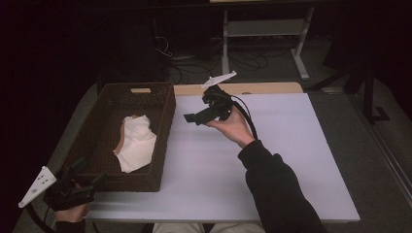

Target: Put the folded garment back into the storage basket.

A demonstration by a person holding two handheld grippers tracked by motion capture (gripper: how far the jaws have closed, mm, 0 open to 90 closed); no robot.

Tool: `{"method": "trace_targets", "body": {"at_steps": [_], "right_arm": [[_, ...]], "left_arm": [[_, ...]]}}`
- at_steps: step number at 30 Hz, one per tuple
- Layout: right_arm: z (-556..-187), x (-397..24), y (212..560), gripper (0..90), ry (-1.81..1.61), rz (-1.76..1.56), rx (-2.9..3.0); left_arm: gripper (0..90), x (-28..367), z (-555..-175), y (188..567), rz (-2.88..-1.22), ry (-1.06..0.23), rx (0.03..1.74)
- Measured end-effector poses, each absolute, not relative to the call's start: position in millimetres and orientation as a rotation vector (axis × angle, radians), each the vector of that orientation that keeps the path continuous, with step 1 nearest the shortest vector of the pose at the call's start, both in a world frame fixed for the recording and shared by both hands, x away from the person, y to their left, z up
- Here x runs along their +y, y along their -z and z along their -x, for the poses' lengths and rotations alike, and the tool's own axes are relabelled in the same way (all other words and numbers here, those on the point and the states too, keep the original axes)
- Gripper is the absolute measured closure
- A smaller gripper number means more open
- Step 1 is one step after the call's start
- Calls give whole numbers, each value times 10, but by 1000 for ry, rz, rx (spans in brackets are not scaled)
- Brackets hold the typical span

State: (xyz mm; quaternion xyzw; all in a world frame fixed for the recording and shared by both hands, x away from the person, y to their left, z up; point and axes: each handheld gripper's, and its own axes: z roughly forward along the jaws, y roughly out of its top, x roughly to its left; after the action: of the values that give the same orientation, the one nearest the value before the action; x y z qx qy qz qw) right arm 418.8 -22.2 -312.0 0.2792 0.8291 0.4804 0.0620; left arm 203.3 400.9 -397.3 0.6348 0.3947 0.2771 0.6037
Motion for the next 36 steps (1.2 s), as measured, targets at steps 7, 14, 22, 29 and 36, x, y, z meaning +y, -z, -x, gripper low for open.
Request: {"method": "trace_targets", "body": {"at_steps": [7,14,22,29,36], "right_arm": [[-4149,-376,3178,0,-1486,-868,2483],[-4123,-526,3210,0,-1482,-888,2469],[-4072,-725,3240,0,-1488,-917,2441],[-4021,-898,3266,0,-1489,-938,2414],[-3979,-1025,3287,0,-1473,-950,2406]], "left_arm": [[10,4005,-2035,3973,-1472,-642,914],[10,4006,-2033,3972,-1472,-642,914],[10,4004,-2030,3969,-1470,-641,913],[11,3998,-2032,3971,-1472,-641,914],[10,3998,-2031,3971,-1473,-641,915]]}}
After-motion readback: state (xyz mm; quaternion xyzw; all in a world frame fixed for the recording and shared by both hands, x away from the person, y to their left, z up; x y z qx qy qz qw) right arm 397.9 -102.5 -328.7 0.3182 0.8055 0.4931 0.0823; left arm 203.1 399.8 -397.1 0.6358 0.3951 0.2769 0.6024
